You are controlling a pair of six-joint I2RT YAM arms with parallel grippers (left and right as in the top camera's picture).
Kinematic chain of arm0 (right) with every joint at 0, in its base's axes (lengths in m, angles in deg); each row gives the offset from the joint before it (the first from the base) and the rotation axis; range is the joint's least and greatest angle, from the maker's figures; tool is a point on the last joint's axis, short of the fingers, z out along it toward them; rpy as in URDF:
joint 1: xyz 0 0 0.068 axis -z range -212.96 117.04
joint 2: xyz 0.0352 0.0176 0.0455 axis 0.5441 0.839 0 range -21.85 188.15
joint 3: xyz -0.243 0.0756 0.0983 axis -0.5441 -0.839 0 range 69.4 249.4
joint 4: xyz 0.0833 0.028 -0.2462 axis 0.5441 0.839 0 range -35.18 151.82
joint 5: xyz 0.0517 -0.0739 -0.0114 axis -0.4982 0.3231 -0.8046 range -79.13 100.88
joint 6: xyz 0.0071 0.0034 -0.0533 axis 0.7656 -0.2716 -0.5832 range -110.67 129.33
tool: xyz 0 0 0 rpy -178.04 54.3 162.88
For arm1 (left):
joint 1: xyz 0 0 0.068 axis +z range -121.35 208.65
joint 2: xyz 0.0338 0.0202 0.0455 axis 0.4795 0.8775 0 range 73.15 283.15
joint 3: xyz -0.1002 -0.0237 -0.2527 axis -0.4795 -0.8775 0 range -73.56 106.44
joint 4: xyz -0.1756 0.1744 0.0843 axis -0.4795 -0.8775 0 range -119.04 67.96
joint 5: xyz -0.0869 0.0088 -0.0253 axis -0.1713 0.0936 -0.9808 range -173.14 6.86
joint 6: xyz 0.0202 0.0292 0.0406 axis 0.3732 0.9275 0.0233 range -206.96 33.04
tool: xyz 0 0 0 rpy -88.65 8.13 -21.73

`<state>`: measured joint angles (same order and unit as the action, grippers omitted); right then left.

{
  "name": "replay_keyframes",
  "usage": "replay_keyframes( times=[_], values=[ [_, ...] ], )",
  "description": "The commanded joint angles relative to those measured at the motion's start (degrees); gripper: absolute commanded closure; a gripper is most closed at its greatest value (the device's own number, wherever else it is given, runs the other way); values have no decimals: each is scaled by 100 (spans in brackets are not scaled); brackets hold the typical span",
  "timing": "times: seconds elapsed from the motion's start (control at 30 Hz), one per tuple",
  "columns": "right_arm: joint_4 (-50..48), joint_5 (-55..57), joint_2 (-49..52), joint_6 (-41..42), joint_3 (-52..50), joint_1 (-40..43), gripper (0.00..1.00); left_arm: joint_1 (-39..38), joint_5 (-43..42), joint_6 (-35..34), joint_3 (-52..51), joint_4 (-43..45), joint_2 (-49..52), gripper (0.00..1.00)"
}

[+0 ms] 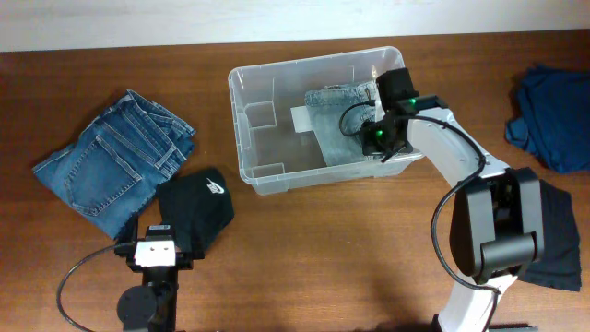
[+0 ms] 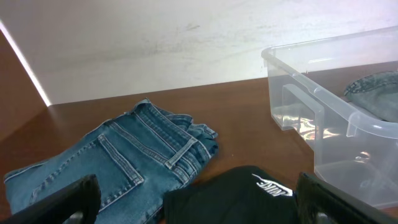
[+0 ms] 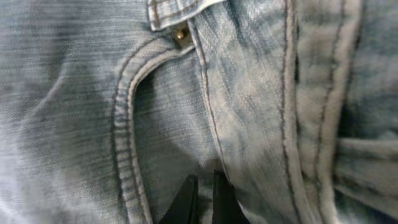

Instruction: Pack container

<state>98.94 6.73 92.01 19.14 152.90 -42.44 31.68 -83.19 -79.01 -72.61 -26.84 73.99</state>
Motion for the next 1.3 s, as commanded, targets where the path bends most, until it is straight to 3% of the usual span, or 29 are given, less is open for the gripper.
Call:
replay_keyframes(
  times=[0.0, 0.23, 0.83, 1.07, 1.27],
  values=[
    [323, 85, -302, -212, 717, -28, 96, 24, -63, 92, -39, 4, -44, 0],
    [1204, 13, -592, -984, 2286, -31, 96, 24, -63, 92, -39, 4, -44, 0],
    [1714, 396, 1200, -1405, 2262, -26, 96, 24, -63, 94, -39, 4, -44, 0],
    [1882, 343, 1200, -1274, 2452, -26, 95, 24, -63, 92, -39, 4, -44, 0],
    [3115, -216, 1014, -1276, 4017, -103, 96, 24, -61, 94, -39, 4, -44, 0]
  ],
)
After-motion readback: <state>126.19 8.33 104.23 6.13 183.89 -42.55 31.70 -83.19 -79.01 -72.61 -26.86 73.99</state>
